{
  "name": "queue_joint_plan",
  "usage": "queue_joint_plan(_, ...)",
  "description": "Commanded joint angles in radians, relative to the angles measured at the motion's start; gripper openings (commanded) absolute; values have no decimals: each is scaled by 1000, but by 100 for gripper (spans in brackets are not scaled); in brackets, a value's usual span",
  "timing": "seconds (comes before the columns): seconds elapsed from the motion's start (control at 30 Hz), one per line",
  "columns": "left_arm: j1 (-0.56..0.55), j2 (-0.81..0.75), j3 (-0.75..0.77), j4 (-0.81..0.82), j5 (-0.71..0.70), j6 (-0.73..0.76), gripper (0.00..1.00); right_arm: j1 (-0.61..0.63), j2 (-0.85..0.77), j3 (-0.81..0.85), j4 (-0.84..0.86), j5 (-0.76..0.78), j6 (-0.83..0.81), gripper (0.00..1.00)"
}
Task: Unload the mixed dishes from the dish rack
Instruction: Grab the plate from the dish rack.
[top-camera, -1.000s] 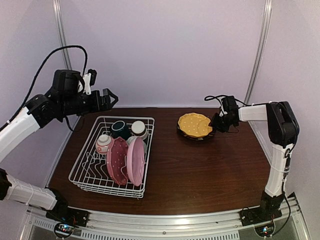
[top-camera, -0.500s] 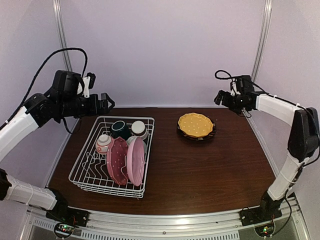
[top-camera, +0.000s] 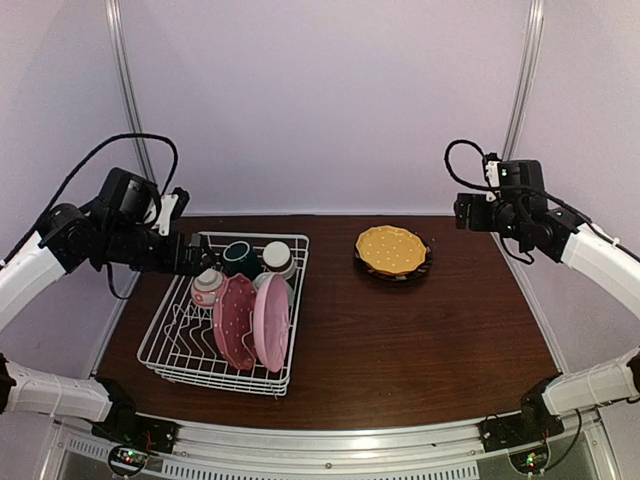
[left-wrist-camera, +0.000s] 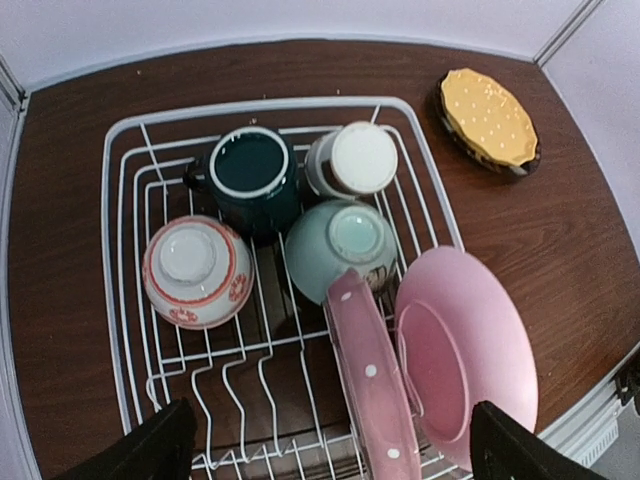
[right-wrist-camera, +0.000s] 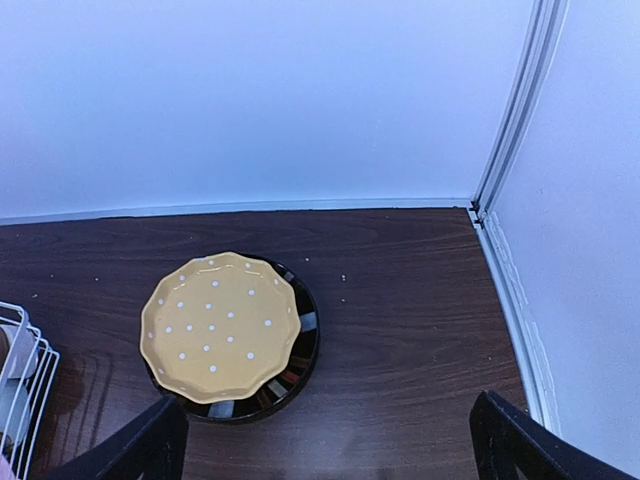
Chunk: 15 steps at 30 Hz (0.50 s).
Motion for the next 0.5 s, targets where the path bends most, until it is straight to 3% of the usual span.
queue_joint_plan(0.0,-2,-18,-71,-72,131,16,98,0,-94,-98,1,73,-24,100)
queue_joint_plan(0.13,-41,5,-98,-89,147,15,97,0,-154,-164,31,-8,-1,100)
queue_joint_plan(0.47,-69,99,-119,-92,121,-22,88,-3,-218,-227,51,-27,27,100)
